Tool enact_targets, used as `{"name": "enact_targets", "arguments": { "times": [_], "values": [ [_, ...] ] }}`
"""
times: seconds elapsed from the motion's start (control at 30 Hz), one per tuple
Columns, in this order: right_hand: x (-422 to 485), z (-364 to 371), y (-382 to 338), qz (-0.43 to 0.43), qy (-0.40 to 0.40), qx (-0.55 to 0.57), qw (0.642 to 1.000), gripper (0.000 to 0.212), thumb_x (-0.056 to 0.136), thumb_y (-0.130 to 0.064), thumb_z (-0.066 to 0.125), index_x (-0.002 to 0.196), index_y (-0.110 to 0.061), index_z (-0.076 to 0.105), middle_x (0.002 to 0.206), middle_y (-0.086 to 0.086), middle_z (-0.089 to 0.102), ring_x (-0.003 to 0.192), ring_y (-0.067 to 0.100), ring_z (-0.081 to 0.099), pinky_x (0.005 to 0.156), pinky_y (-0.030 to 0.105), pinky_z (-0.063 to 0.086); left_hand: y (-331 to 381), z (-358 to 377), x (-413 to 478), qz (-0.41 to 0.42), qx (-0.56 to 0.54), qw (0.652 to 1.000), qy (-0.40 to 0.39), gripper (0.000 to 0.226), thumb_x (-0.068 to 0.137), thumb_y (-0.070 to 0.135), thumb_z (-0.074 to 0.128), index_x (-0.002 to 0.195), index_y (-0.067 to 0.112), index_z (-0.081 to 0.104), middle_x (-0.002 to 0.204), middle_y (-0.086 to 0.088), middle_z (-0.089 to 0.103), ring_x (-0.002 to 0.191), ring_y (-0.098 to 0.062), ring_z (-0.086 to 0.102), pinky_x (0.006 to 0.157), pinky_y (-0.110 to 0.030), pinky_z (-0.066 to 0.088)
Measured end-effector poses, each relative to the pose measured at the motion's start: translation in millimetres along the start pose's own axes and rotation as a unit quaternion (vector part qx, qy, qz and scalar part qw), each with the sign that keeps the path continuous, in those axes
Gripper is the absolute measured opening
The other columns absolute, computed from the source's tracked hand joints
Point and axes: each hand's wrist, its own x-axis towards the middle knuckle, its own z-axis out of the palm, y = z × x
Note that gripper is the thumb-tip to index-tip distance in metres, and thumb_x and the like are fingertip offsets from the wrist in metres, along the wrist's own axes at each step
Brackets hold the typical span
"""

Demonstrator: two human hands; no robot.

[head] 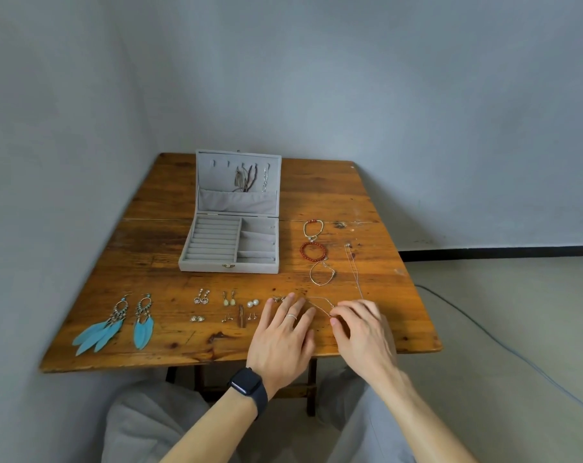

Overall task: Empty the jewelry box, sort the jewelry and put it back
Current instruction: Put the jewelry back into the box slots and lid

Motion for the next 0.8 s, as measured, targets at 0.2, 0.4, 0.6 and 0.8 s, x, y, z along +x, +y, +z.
{"name": "enact_targets", "arguments": {
  "times": [0.2,0.4,0.6,0.8],
  "values": [
    [-8,-6,-2,-0.027,-0.005,-0.029,0.999,0.002,0.09,-0.019,0.068,0.089,-0.018,0.068,0.099,-0.005,0.063,0.096,0.019,0.055,0.078,0.033,0.05,-3,-4,17,0.0,-0.024,0.999,0.033,0.039,0.095,0.038,0.044,0.127,0.024,0.062,0.136,0.0,0.06,0.142,-0.023,0.04,0.121,-0.053,0.021],
    [-9,-11,-5,-0.003,-0.076,0.003,0.997,0.012,0.1,-0.019,0.053,0.099,-0.012,0.063,0.103,-0.001,0.058,0.093,0.017,0.046,0.084,0.032,0.045,-17,-27,82,-0.029,0.019,0.999,0.038,0.039,0.097,0.032,0.047,0.136,0.023,0.052,0.14,-0.003,0.055,0.138,-0.025,0.04,0.119,-0.05,0.02],
    [2,-30,-2,0.057,-0.046,0.125,0.989,0.009,0.104,-0.019,0.046,0.1,-0.015,0.053,0.097,-0.005,0.053,0.091,0.013,0.046,0.076,0.018,0.037,-30,-26,135,0.017,0.101,0.995,-0.01,0.044,0.099,0.031,0.049,0.143,0.036,0.047,0.144,-0.003,0.052,0.136,-0.024,0.04,0.115,-0.046,0.022],
    [10,-33,0,0.082,-0.027,0.171,0.981,0.006,0.104,-0.024,0.044,0.1,-0.022,0.047,0.094,-0.006,0.054,0.088,0.009,0.048,0.069,0.014,0.039,-33,-14,153,0.036,0.197,0.978,-0.049,0.043,0.098,0.025,0.054,0.139,0.034,0.052,0.138,0.0,0.056,0.129,-0.024,0.043,0.113,-0.044,0.026]
  ]
}}
